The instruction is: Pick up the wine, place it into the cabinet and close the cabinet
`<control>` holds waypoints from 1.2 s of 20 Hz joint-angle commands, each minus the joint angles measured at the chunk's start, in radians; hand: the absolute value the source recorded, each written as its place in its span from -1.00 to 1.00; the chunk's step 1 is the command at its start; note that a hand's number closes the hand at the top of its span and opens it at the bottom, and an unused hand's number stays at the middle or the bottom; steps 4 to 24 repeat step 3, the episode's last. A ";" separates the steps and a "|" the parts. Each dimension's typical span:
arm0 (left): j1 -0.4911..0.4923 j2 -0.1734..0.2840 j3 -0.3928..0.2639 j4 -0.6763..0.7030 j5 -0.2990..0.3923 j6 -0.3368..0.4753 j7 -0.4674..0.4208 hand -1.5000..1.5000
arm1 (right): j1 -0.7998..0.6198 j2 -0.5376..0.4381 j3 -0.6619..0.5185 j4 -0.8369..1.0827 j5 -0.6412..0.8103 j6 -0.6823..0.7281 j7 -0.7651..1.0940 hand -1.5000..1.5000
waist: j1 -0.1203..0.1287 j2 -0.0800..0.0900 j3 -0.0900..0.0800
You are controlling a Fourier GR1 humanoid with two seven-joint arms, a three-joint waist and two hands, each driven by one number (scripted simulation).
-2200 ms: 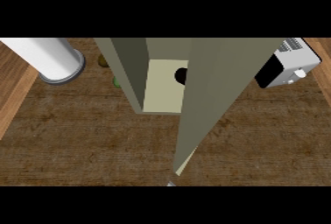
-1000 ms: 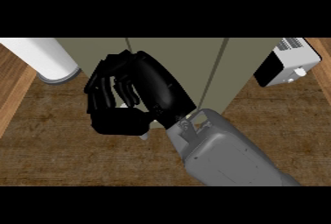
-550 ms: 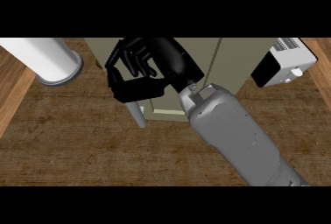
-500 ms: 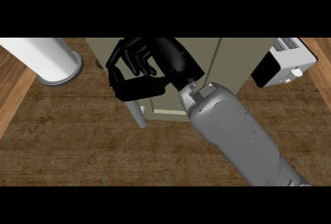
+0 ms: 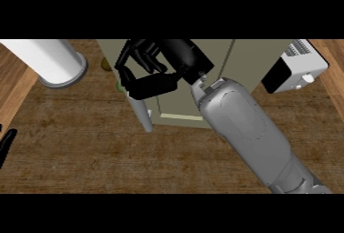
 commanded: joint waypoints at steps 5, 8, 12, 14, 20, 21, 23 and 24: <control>-0.057 -0.052 -0.066 0.005 -0.051 0.075 0.010 -1.00 | -0.033 -0.122 -0.117 0.162 0.020 -0.004 -0.013 1.00 | -0.020 0.039 0.019; -0.057 -0.052 -0.066 0.005 -0.051 0.075 0.010 -1.00 | -0.033 -0.122 -0.117 0.162 0.020 -0.004 -0.013 1.00 | -0.020 0.039 0.019; -0.057 -0.052 -0.066 0.005 -0.051 0.075 0.010 -1.00 | -0.033 -0.122 -0.117 0.162 0.020 -0.004 -0.013 1.00 | -0.020 0.039 0.019; -0.057 -0.052 -0.066 0.005 -0.051 0.075 0.010 -1.00 | -0.033 -0.122 -0.117 0.162 0.020 -0.004 -0.013 1.00 | -0.020 0.039 0.019; -0.057 -0.052 -0.066 0.005 -0.051 0.075 0.010 -1.00 | -0.033 -0.122 -0.117 0.162 0.020 -0.004 -0.013 1.00 | -0.020 0.039 0.019; -0.057 -0.052 -0.066 0.005 -0.051 0.075 0.010 -1.00 | -0.033 -0.122 -0.117 0.162 0.020 -0.004 -0.013 1.00 | -0.020 0.039 0.019; -0.057 -0.052 -0.066 0.005 -0.051 0.075 0.010 -1.00 | -0.033 -0.122 -0.117 0.162 0.020 -0.004 -0.013 1.00 | -0.020 0.039 0.019; -0.057 -0.052 -0.066 0.005 -0.051 0.075 0.010 -1.00 | -0.033 -0.122 -0.117 0.162 0.020 -0.004 -0.013 1.00 | -0.020 0.039 0.019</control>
